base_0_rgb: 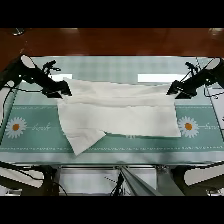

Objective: Fold the shirts.

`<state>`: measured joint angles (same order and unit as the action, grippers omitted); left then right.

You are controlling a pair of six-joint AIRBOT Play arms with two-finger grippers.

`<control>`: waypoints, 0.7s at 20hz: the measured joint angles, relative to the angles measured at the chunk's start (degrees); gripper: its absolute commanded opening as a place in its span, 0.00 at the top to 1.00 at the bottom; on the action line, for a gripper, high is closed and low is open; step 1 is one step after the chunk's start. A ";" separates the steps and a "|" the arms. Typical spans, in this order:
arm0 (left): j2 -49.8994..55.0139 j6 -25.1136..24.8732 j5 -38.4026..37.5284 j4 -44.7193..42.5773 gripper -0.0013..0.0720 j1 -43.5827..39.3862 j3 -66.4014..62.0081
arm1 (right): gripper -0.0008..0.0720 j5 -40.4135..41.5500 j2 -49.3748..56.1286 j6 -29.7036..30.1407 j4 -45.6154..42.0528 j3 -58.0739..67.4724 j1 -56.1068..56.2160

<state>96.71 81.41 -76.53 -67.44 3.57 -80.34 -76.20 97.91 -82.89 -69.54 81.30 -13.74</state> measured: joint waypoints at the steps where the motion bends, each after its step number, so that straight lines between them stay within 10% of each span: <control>1: -0.20 -0.20 -1.25 0.20 0.02 0.31 -0.48 | 0.14 -0.79 -0.96 -0.09 0.02 -0.17 -0.42; 7: -8.70 -0.63 -7.74 -0.44 0.02 7.23 6.23 | 0.14 -1.25 -17.57 -0.02 -5.18 -14.36 -8.24; 14: -28.28 -2.84 0.42 6.21 0.02 20.00 39.12 | 0.14 9.94 -45.24 5.38 8.55 -48.72 -14.27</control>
<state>68.42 78.56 -76.12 -61.23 23.57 -41.21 -66.26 52.66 -77.52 -60.99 32.58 -28.01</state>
